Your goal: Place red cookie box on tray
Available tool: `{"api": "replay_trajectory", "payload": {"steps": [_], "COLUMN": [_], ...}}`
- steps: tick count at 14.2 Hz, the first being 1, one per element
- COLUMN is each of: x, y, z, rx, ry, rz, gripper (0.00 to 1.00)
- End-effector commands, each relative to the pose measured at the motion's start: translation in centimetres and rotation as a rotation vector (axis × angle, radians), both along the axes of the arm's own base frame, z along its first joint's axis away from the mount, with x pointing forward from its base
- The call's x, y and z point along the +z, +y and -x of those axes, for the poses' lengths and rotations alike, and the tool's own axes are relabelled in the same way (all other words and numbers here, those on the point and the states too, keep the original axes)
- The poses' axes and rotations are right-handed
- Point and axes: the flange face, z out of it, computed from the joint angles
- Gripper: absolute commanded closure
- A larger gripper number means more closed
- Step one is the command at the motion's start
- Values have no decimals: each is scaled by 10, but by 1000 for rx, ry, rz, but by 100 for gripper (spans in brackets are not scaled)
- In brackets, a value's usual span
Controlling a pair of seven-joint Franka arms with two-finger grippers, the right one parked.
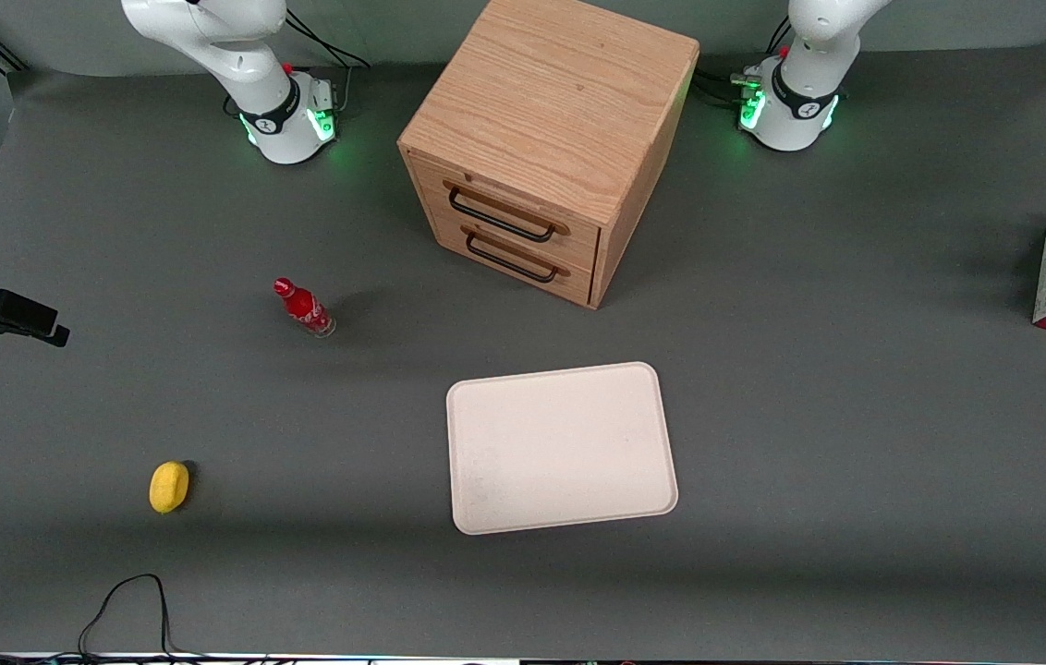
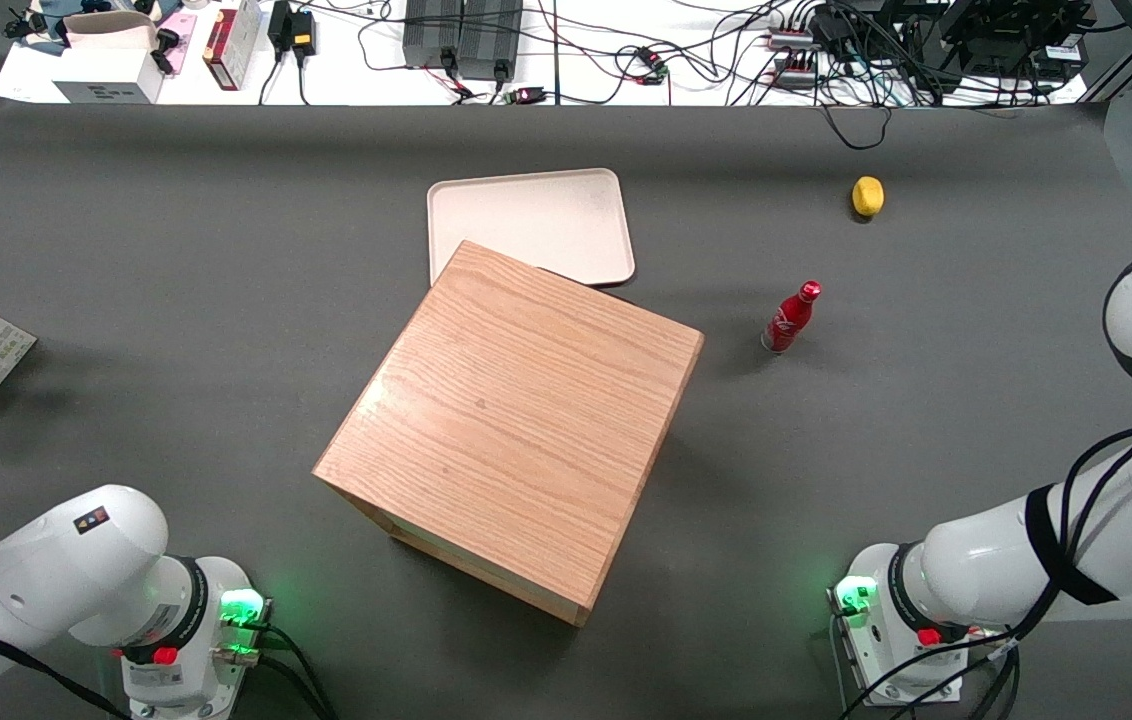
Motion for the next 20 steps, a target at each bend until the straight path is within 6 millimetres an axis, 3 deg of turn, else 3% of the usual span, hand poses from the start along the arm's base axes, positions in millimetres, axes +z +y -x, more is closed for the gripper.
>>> {"api": "replay_trajectory", "payload": {"steps": [1, 3, 6, 7, 10, 14, 15, 16, 17, 18, 19, 20], "x": [-52, -93, -119, -128, -144, -146, -146, -148, -149, -149, -153, -153], "y": [5, 13, 22, 32, 36, 36, 36, 36, 36, 36, 36, 36], "z": [38, 42, 55, 69, 76, 75, 75, 75, 76, 75, 76, 76], "rx": [-93, -128, -217, -216, -239, -240, -239, -239, -233, -222, -218, -217], "ry": [-7, -14, -13, -27, -34, -39, -40, -39, -41, -49, -49, -50], "rz": [-38, -42, -20, -22, -6, -7, -6, -4, -1, 5, 11, 12], "gripper": [0, 0, 0, 0, 0, 2, 12, 34, 66, 91, 100, 100]}}
